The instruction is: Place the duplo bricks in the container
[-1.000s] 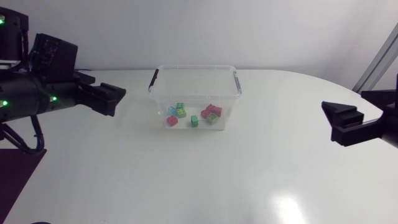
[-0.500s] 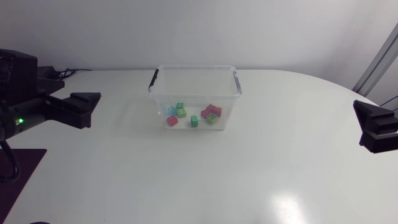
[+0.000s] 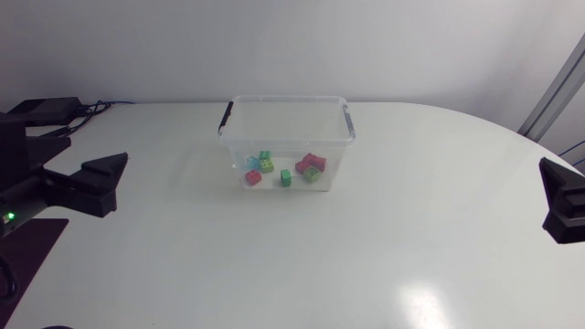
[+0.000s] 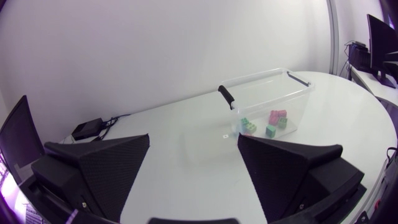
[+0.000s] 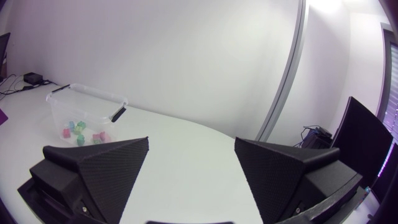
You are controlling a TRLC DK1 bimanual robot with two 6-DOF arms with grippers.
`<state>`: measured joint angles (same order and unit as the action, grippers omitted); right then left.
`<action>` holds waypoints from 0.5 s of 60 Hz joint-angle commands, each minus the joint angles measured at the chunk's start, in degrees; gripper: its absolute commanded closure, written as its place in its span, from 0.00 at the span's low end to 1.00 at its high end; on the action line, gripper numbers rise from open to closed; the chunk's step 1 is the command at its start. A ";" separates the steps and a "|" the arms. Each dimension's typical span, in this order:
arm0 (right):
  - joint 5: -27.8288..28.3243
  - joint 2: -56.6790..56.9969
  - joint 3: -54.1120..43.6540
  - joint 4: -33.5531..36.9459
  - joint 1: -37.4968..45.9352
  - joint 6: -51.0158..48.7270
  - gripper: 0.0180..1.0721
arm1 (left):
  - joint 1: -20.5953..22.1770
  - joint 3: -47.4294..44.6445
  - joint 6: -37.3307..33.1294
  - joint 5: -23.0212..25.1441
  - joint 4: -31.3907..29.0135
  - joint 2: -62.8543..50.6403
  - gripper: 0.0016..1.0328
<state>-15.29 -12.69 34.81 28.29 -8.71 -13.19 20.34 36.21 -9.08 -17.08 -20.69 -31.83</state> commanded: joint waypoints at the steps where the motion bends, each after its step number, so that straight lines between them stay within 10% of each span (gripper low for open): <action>1: -0.53 1.53 -1.67 -0.70 0.45 -1.05 0.05 | 0.32 -2.10 -0.23 -1.11 1.09 1.60 0.04; 30: -0.80 8.21 -4.22 -1.05 2.82 -2.54 0.05 | -0.56 -7.91 -4.28 -3.05 4.69 7.49 0.04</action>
<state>-15.51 -5.85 31.79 28.12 -6.41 -14.22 20.32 31.07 -11.20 -19.68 -17.34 -25.76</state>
